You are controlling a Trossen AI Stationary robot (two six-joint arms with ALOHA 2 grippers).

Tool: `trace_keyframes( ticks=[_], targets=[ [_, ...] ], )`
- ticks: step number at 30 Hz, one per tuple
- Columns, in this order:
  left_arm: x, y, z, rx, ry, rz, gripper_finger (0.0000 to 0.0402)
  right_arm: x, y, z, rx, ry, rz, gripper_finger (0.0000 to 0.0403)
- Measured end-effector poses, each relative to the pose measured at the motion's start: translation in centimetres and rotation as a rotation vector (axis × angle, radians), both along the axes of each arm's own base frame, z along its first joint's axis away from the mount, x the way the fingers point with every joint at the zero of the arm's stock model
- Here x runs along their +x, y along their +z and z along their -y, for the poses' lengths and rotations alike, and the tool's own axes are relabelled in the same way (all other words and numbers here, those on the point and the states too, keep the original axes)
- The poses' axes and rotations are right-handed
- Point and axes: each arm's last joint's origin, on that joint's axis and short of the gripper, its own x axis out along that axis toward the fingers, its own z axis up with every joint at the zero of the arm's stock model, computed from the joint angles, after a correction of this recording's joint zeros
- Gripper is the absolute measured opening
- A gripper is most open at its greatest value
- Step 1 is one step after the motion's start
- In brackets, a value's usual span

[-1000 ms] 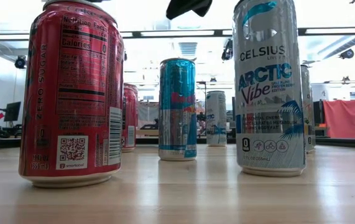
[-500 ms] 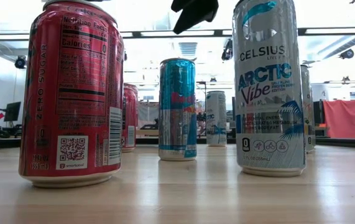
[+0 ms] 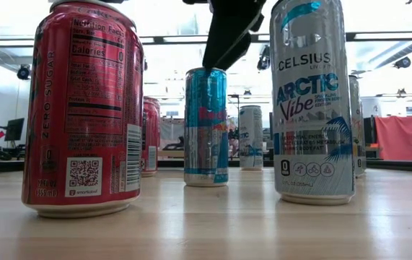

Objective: Place canned beverage on shelf
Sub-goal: Put the bottom left blue and silver soda can on the shelf

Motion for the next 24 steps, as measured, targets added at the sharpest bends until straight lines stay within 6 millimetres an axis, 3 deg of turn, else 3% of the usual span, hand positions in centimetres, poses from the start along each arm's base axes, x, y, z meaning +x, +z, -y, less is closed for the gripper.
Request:
trace_keyframes(
  ticks=[15,19,24],
  targets=[
    [0.1,0.0,-0.1,0.034,0.004,0.001,0.0,1.4,-2.8,0.2,-0.002,-0.027,-0.052,0.0338],
    [0.1,0.0,-0.1,0.041,0.001,-0.001,0.0,1.5,-2.9,0.6,0.001,-0.043,-0.051,0.0311],
    [-0.1,0.3,-0.3,0.093,-0.024,-0.002,0.0,1.6,-2.8,1.3,0.012,-0.065,-0.054,0.024]
  ],
)
